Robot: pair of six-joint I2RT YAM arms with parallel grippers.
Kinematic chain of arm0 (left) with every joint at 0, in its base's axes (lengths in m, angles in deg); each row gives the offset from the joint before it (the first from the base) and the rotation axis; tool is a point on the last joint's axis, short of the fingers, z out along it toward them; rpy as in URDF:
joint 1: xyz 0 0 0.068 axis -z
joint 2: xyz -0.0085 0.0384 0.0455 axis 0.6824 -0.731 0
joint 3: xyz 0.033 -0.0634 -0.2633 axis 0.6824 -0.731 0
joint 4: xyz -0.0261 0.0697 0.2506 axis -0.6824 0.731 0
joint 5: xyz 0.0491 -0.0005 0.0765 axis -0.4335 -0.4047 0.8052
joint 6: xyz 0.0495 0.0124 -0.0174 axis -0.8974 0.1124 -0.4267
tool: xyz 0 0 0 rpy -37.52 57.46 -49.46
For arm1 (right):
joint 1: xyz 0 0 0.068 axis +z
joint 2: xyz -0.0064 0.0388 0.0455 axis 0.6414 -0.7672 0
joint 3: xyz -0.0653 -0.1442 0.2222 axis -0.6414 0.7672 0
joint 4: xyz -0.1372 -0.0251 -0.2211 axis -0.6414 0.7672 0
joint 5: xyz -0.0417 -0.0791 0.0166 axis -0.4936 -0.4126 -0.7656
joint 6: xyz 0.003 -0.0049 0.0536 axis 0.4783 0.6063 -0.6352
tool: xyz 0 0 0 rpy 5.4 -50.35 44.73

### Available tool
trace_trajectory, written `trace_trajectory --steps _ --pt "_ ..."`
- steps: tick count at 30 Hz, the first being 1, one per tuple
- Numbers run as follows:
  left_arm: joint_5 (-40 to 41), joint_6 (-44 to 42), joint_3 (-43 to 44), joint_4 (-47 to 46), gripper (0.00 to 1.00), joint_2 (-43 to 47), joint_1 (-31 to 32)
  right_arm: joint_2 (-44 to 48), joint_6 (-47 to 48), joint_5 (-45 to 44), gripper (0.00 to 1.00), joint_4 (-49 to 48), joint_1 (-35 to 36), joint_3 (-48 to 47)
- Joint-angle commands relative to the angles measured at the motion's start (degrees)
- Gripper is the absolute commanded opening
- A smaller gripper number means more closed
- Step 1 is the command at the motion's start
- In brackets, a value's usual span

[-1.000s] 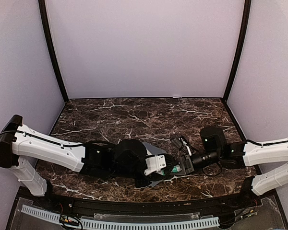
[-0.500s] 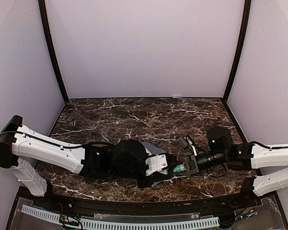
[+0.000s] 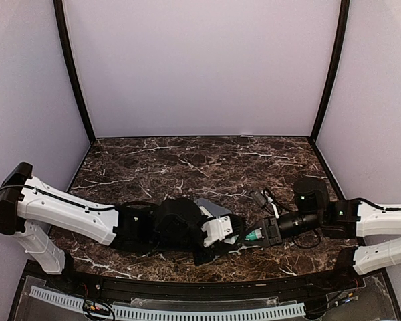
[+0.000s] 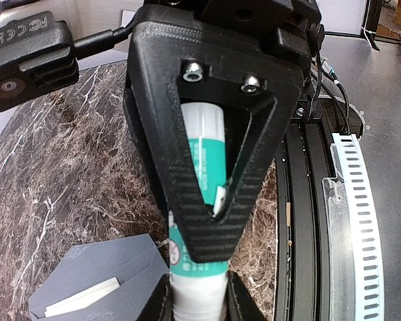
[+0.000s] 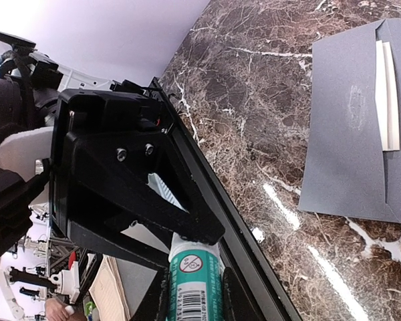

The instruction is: Place the letter into the envelope and seal it

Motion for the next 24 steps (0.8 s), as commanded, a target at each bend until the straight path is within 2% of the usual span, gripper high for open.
trace_trajectory --steps 1,13,18,24 --pt "3.21 1.88 -4.22 9.49 0.0 2.09 -0.59 2.62 1.23 -0.11 0.0 1.0 0.06 -0.28" --pt "8.8 7.43 -13.46 5.18 0.0 10.38 -0.59 3.18 1.76 -3.02 0.0 2.49 0.0 -1.36" --pt "20.84 13.04 -21.88 -3.09 0.0 16.52 -0.59 3.21 1.09 -5.58 0.0 0.33 0.05 -1.11" --pt "34.6 23.05 -29.5 -8.02 0.0 20.88 -1.26 1.89 0.39 -7.75 0.0 -3.65 0.01 -0.72"
